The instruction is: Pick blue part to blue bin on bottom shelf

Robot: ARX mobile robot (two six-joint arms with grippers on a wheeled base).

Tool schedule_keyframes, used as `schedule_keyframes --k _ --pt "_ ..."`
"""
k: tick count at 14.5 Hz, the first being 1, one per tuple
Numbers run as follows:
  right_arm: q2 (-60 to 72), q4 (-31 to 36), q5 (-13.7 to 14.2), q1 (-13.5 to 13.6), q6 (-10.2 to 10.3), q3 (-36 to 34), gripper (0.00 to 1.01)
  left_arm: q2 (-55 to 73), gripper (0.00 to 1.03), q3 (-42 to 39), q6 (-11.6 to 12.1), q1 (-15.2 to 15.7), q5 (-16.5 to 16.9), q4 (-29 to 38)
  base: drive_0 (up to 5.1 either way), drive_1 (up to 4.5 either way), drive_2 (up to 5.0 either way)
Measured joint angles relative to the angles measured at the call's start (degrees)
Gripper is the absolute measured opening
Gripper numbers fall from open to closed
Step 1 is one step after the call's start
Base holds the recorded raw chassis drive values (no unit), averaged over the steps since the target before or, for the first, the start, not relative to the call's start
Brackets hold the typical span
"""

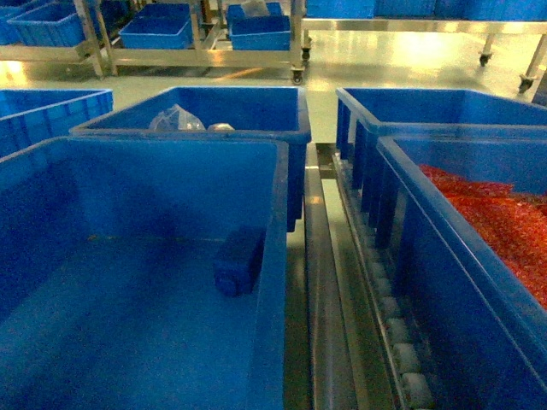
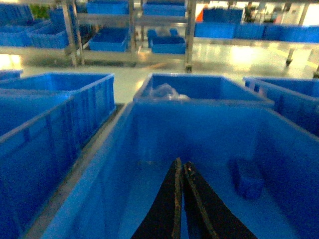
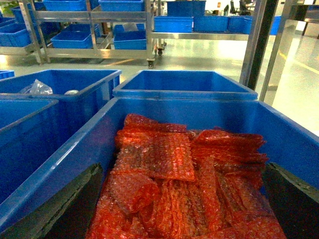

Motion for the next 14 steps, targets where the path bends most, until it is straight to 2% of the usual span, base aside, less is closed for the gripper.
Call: schedule_keyframes --k 5,14 --pt "0.0 0.0 0.0 0.0 0.0 0.0 0.98 0.0 0.02 0.0 0.1 0.1 -0.1 -1.1 0.0 0.0 0.0" --pt "0.0 0.0 0.0 0.0 0.0 0.0 0.98 0.0 0.9 0.0 0.1 0.1 -0.1 -1.1 0.0 0.0 0.0"
